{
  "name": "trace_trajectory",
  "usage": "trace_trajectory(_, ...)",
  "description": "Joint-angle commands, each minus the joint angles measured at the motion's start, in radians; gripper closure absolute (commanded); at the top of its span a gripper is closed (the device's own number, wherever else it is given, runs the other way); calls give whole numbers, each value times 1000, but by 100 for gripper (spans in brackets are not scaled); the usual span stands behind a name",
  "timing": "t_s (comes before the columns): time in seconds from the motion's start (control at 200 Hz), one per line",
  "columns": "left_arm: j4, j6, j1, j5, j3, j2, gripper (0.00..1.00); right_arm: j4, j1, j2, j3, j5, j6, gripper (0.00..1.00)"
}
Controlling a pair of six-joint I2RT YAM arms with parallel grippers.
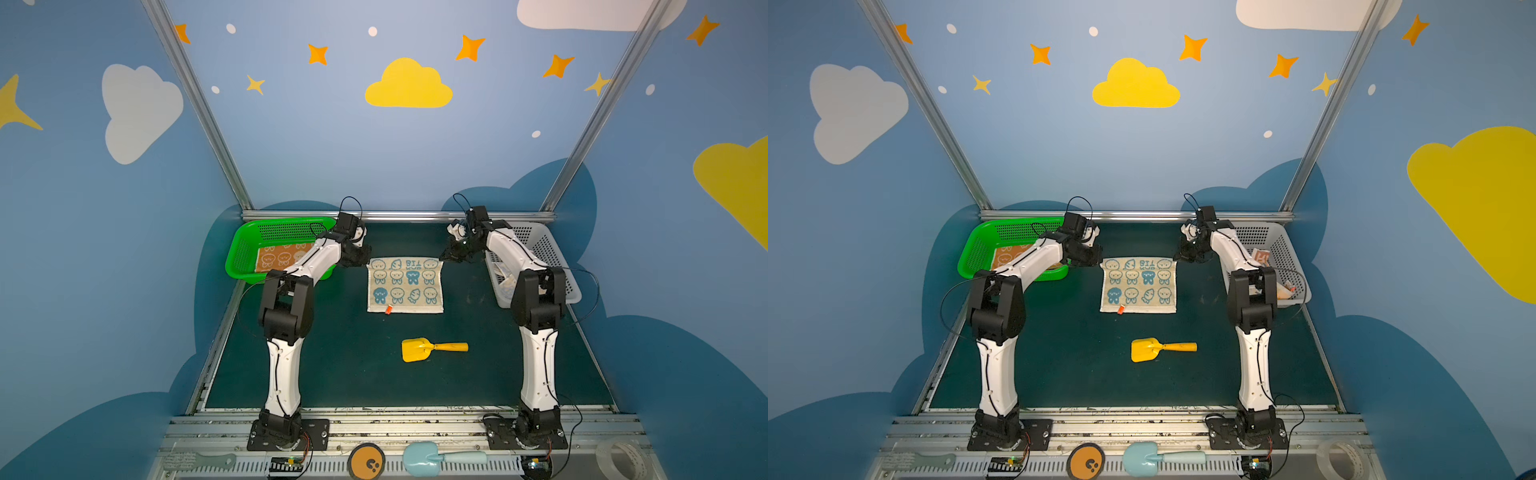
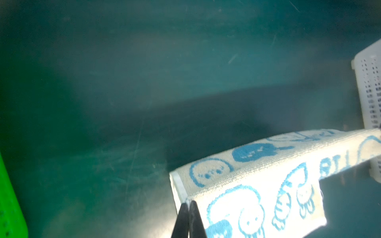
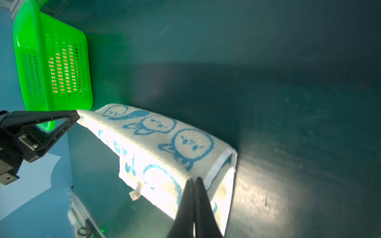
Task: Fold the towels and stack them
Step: 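Lift the far edge with both grippers and fold it toward the robot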
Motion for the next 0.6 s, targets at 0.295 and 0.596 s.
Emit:
trace_trajectory(0.295, 196, -91, -34, -29, -353, -220, 96, -41, 39, -182, -287, 96, 50, 100)
trace_trajectory(0.596, 258, -128, -57, -32, -492, -278, 96, 16, 66, -238, -439, 114, 78, 100)
